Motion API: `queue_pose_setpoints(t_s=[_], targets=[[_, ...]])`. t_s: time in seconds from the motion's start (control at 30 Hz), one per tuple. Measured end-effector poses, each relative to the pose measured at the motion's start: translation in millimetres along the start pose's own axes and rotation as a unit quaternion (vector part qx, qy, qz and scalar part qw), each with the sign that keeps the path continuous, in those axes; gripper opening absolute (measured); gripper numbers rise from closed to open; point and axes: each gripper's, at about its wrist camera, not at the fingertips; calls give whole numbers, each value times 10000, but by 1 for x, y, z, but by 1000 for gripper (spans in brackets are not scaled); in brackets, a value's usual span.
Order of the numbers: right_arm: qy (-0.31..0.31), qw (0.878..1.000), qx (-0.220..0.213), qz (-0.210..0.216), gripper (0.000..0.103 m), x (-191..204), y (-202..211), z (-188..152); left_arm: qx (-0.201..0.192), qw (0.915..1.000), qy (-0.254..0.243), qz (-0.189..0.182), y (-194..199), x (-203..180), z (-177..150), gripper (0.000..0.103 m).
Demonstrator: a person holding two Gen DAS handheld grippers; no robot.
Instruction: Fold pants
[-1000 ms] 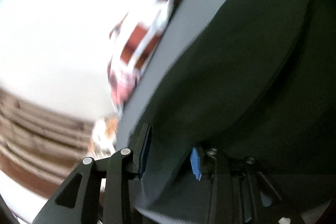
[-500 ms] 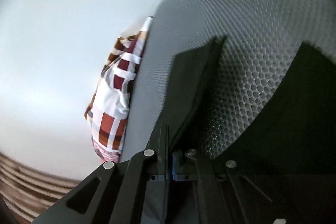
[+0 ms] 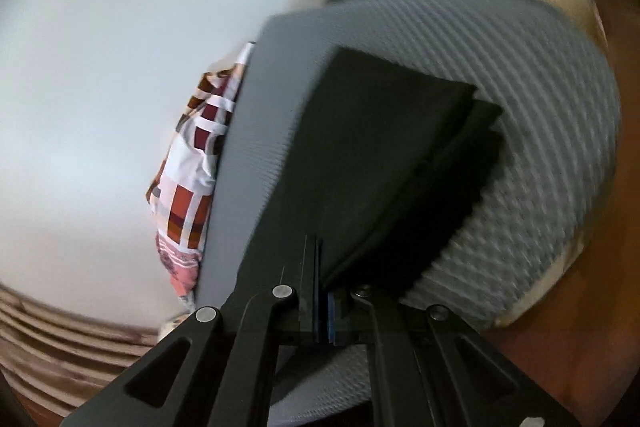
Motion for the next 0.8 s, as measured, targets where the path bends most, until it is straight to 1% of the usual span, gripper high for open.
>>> queue_pose_setpoints(t_s=[0.07,0.13,0.2,0.23,0.3,0.37,0.47,0.53,0.57,0.63,0.67,0.7,0.73,0.77,0.8], targets=[[-75,9999,11,113,0,-5,1,1,10,10000,-14,12,0,0,1,38],[-151,9998,14,126,0,-12,9,3,39,10000,-41,51,0,0,2,38],[-370,9989,73,286,1,-18,12,6,39,9999,-98,114,-1,-2,2,38],[-372,9989,32,273,1,-19,16,6,32,9998,-119,133,-1,-3,2,38],[-46,9999,-93,-111,3,-11,23,6,19,9998,-168,129,-1,-3,2,38],[84,9994,-79,-330,2,-5,27,8,14,9998,-167,73,-1,-1,2,38],[130,9989,-51,-440,1,-10,34,14,-8,9998,-197,33,-1,1,2,38],[1,9997,63,-252,0,-19,36,17,-15,9997,-226,10,-1,1,2,38],[-35,9997,69,-240,0,-16,32,18,-19,9997,-252,22,-1,0,1,38],[-13,9996,-27,-290,3,-14,38,17,-47,9995,-301,64,-1,-1,0,38],[-34,9995,-171,-258,9,-14,44,17,-66,9994,-338,94,-1,-2,0,38],[-86,9986,-434,-296,14,-13,53,18,-85,9992,-380,134,-1,-4,-1,38],[-119,9979,-560,-310,15,-13,58,20,-97,9990,-411,161,-1,-5,-2,38],[-164,9968,-702,-359,18,-12,63,21,-103,9988,-444,189,-1,-6,-2,38],[-165,9963,-734,-424,22,-12,69,22,-108,9985,-481,220,-1,-6,-2,38]])
Point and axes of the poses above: each gripper's, at about its wrist camera, not at the fingertips, and y roughly against the way its jaws point, x to its left, z to its top, and after that the axes turned 8 degrees about x, right-handed
